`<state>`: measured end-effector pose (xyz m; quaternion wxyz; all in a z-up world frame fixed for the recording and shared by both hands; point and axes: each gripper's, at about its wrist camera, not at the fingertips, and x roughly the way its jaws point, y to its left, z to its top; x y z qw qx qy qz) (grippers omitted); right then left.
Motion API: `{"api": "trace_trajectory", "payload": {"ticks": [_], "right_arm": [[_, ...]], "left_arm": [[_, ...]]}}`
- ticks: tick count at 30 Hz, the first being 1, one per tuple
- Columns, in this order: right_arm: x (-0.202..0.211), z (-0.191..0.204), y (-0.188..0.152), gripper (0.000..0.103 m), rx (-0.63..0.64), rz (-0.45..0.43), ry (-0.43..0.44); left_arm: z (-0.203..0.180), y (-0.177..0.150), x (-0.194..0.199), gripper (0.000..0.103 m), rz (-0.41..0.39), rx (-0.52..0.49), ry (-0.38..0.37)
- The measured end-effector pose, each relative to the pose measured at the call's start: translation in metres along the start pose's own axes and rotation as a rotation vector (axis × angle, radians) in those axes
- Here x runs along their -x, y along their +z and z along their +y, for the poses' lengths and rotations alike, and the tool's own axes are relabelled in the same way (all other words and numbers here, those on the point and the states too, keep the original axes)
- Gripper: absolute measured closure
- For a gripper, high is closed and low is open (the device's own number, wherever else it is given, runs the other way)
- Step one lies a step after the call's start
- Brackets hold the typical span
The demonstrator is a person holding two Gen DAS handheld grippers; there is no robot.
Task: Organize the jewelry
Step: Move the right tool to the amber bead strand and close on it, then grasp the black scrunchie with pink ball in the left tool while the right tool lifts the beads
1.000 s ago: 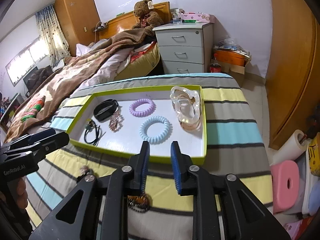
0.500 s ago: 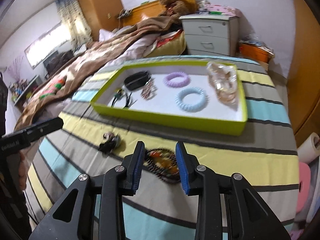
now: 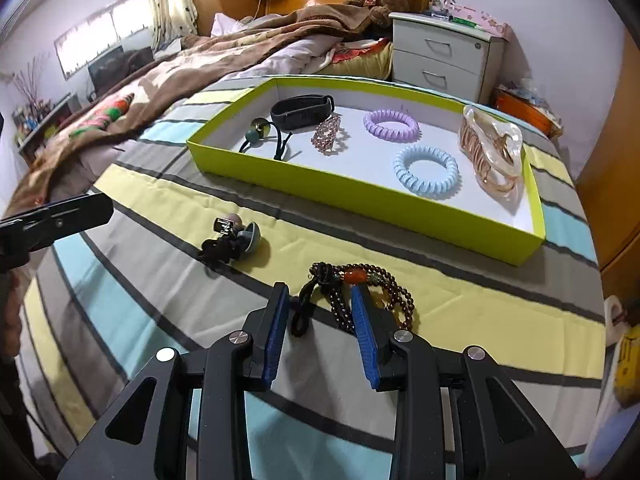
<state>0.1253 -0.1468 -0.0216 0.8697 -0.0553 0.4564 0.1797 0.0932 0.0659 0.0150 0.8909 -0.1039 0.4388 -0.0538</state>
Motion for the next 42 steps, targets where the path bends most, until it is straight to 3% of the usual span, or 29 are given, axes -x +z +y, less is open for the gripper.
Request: {"api": "trace_trajectory", "payload": {"ticks": [8, 13, 15, 25, 36, 42], "right_arm": [[-0.006, 0.002, 0.005, 0.070, 0.017, 0.003, -0.031], [-0.005, 0.001, 0.003, 0.088, 0.015, -0.009, -0.062], [-0.003, -0.002, 0.003, 0.090, 0.010, -0.010, -0.060], [0.019, -0.012, -0.002, 0.095, -0.044, -0.088, -0.049], [0.040, -0.026, -0.006, 0.095, -0.104, -0.150, -0.036], [0.049, -0.031, -0.008, 0.095, -0.122, -0.174, -0.033]], "left_arm": [[-0.004, 0.001, -0.007, 0.022, 0.014, -0.004, -0.013], [-0.009, 0.002, -0.011, 0.022, 0.024, -0.013, -0.015], [-0.011, 0.002, -0.013, 0.022, 0.027, -0.014, -0.018], [-0.029, 0.000, -0.026, 0.022, 0.059, -0.058, -0.055], [-0.068, -0.002, -0.039, 0.022, 0.081, -0.171, -0.089], [-0.079, -0.001, -0.051, 0.037, 0.102, -0.194, -0.076]]}}
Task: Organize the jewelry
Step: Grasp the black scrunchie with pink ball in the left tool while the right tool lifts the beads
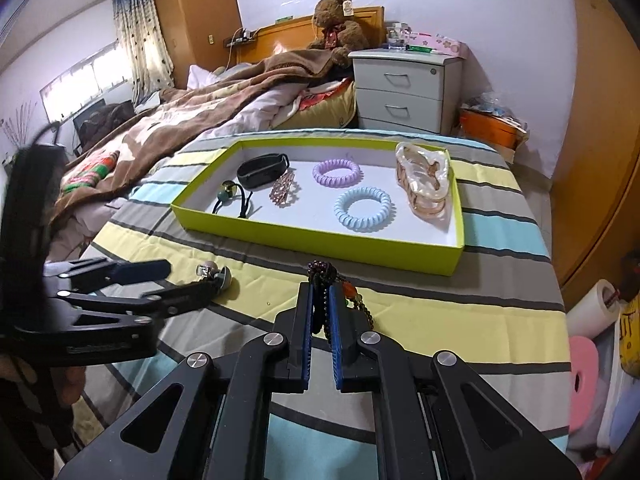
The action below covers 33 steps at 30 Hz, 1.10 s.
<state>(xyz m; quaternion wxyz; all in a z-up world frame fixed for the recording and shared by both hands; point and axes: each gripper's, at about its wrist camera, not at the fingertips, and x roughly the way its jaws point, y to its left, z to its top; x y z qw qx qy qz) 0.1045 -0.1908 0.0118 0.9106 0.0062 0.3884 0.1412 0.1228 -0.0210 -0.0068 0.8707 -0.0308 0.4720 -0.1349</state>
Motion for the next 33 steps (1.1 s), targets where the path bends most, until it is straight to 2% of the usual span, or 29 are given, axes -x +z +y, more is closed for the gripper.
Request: {"api": "trace_trajectory", "payload": {"ticks": [2, 4, 7, 9, 15, 21, 33], "right_arm": [[0.002, -0.001, 0.000, 0.095, -0.003, -0.005, -0.001], [0.003, -0.001, -0.001, 0.095, -0.005, -0.007, -0.002], [0.004, -0.001, -0.002, 0.095, -0.007, -0.012, 0.000], [0.005, -0.002, -0.002, 0.095, -0.008, -0.014, 0.002], [0.006, -0.003, -0.003, 0.095, -0.012, -0.017, 0.002], [0.007, -0.004, -0.003, 0.095, -0.013, -0.019, 0.002], [0.012, -0.003, -0.002, 0.095, -0.011, -0.031, 0.000]], "left_arm": [[-0.002, 0.001, -0.004, 0.042, 0.007, -0.003, 0.010], [-0.007, 0.002, -0.005, 0.042, -0.004, -0.025, 0.018], [-0.010, 0.004, -0.011, 0.048, 0.007, -0.046, 0.029], [-0.012, 0.004, -0.014, 0.056, 0.013, -0.054, 0.041], [-0.016, 0.004, -0.016, 0.068, 0.006, -0.065, 0.044], [-0.017, 0.006, -0.015, 0.072, -0.003, -0.074, 0.046], [-0.018, 0.007, -0.003, 0.073, -0.034, -0.069, 0.035]]}}
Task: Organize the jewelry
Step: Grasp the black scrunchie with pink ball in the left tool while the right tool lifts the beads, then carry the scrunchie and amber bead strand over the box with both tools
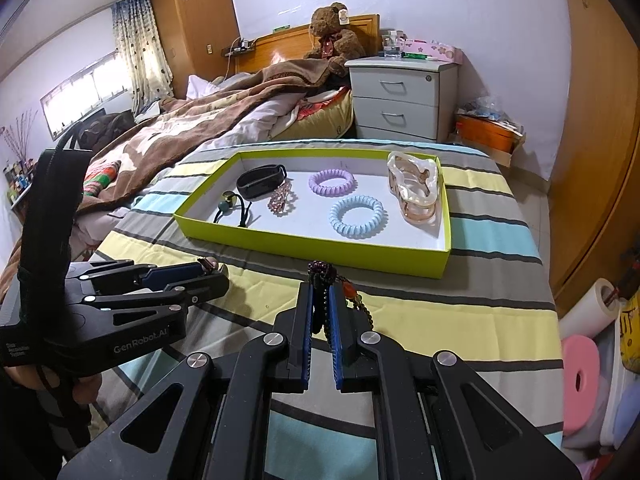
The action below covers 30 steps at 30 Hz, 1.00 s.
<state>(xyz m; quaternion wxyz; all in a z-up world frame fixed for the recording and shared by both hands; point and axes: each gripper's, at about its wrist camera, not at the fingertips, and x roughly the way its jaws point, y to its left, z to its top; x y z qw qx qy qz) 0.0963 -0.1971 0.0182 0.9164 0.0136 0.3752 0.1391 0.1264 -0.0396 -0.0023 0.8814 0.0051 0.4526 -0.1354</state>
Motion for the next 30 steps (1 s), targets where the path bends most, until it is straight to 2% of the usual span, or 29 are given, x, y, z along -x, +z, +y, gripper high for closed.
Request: {"api": "trace_trajectory", "payload": {"ticks": [14, 30], "right_arm": [[0.019, 0.005, 0.013, 0.095, 0.007, -0.045, -0.007], [0.031, -0.007, 0.050, 0.095, -0.005, -0.116, -0.020]], "left_arm": [[0.001, 0.011, 0.025, 0.073, -0.053, 0.005, 0.001], [-0.001, 0.061, 0.040, 0.073, -0.127, -0.018, -0.017]]}}
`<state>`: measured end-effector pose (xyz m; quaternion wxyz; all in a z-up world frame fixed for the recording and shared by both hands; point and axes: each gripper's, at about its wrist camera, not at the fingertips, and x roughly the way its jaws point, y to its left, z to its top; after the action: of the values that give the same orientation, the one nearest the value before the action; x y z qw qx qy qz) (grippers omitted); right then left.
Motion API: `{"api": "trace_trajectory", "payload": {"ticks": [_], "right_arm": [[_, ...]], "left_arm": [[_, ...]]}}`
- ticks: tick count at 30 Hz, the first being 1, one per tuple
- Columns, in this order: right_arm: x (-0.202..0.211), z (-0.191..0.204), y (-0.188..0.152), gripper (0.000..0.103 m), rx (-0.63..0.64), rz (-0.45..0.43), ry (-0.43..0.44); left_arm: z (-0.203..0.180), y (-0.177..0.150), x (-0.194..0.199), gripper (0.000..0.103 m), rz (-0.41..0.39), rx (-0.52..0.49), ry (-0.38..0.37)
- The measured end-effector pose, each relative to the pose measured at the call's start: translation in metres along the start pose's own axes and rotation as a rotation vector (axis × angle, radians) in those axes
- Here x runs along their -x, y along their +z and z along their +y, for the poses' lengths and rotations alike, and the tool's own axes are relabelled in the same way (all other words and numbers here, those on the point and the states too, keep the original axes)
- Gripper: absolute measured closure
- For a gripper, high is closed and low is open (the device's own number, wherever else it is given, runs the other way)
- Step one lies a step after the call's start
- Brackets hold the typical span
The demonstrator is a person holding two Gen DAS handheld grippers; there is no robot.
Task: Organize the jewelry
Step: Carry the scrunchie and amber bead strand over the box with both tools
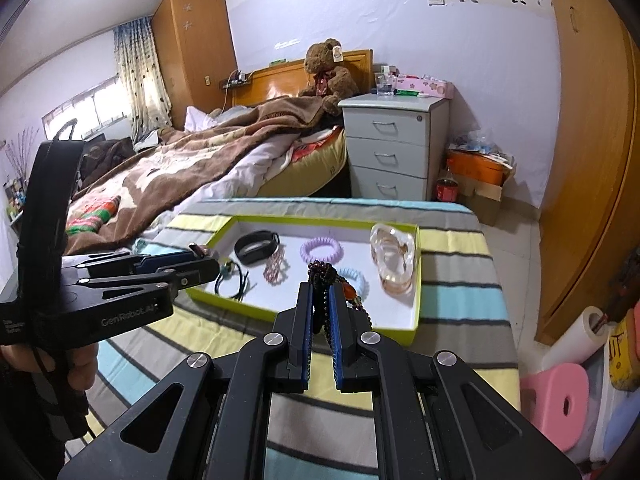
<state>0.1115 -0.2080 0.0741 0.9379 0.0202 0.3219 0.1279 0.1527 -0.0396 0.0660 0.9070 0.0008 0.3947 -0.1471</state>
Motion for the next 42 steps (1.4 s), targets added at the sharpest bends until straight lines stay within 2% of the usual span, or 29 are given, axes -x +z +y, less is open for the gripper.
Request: {"api": "trace_trajectory", "payload": {"ticks": [11, 16, 26, 42], "right_arm": [[-0.023, -0.017, 0.016, 0.095, -0.011, 0.001, -0.026], [-0.044, -0.026, 0.015, 0.095, 0.003, 0.047, -0.047], [-0.085, -0.029, 0.003, 0.095, 0.045, 0.136, -0.064], [-0.114, -0.023, -0.005, 0.095, 0.053, 0.221, -0.010]], "left_arm": [[-0.007, 0.038, -0.034, 0.073, 0.000, -0.015, -0.040], [-0.009, 0.045, -0.055, 0.073, 0.023, -0.011, -0.068], [-0.011, 0.039, -0.099, 0.073, 0.098, -0.020, -0.064], [-0.006, 0.038, -0.120, 0.072, 0.132, -0.027, -0.042]]}}
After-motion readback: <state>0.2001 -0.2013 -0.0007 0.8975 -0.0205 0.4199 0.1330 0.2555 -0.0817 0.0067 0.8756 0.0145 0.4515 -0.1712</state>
